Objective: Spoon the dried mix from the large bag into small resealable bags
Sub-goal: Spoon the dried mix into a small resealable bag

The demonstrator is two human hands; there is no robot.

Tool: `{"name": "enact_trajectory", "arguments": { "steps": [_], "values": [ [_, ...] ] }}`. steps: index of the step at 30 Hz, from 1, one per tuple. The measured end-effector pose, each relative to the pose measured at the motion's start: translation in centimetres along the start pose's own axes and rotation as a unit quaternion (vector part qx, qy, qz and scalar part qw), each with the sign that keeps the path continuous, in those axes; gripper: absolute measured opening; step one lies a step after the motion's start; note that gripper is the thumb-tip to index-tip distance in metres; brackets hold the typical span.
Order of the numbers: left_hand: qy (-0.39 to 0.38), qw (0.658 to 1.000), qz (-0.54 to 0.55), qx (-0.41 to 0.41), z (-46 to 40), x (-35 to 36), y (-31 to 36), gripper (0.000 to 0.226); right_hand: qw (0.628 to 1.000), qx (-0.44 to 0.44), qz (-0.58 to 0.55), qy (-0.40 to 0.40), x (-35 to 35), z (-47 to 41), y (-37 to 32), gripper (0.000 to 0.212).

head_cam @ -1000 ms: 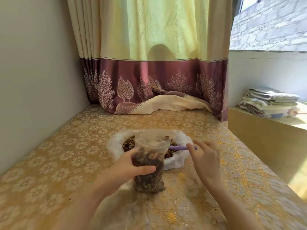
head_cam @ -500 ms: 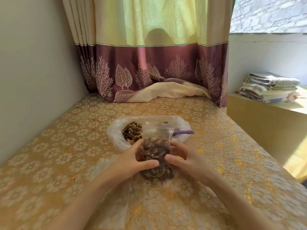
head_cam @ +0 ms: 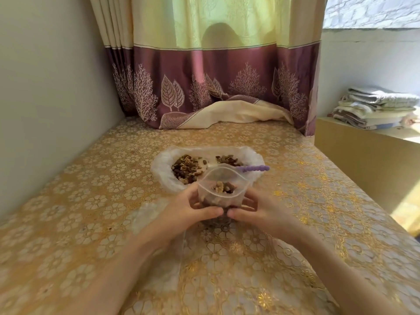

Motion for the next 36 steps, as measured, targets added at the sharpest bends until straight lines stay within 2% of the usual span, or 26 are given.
{"name": "enact_trajectory", "arguments": {
  "steps": [3, 7, 10, 14, 19, 23, 27, 31, 36],
  "values": [
    [0.013, 0.999, -0.015, 0.026, -0.7, -0.4, 1.7, 0.039, 0.998, -0.028, 0.011, 0.051, -0.4, -0.4, -1.1, 0.026],
    [0.021, 0.998, -0.003, 0.064, -1.2, -0.9, 3.2, 0.039, 0.993, -0.085, -0.045, 0.065, -1.0, -0.8, -2.9, 0.032],
    [0.006, 0.999, -0.01, 0.04, -1.3, -0.9, 2.9, 0.048, 0.996, -0.065, -0.031, 0.044, -0.9, -1.0, -2.7, 0.036],
    [0.025, 0.999, -0.021, 0.018, -1.9, -1.0, 2.8, 0.038, 0.994, -0.055, -0.015, 0.096, -1.2, -1.7, -2.4, 0.019],
    [0.068, 0.997, -0.038, 0.029, -2.7, -1.4, 2.6, 0.035, 0.99, -0.057, -0.049, 0.119, -1.4, -2.5, -2.9, 0.017],
    [0.108, 0.993, 0.023, 0.047, -3.0, -1.8, 2.1, 0.017, 0.975, -0.054, -0.162, 0.145, -1.9, -3.2, -2.6, 0.018],
    [0.135, 0.985, 0.095, 0.051, -2.7, -2.0, 1.3, 0.025, 0.967, -0.043, -0.209, 0.143, -1.6, -3.3, -1.9, 0.024],
    [0.154, 0.971, 0.168, 0.068, -2.4, -2.5, 1.4, 0.028, 0.958, -0.039, -0.244, 0.145, -1.9, -2.8, -1.8, 0.018],
    [0.173, 0.969, 0.162, 0.073, -1.9, -2.9, 1.5, 0.024, 0.956, -0.041, -0.251, 0.148, -2.0, -2.3, -1.7, 0.013]
  ]
}}
Point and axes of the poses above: each hand's wrist, its own z-axis away from the middle knuckle, its own x-axis out of the palm, y = z × x, the point moved 3 cm from there along -z, towards the middle knuckle, and after that the axes turned 2 degrees about x, right-handed, at the moved point
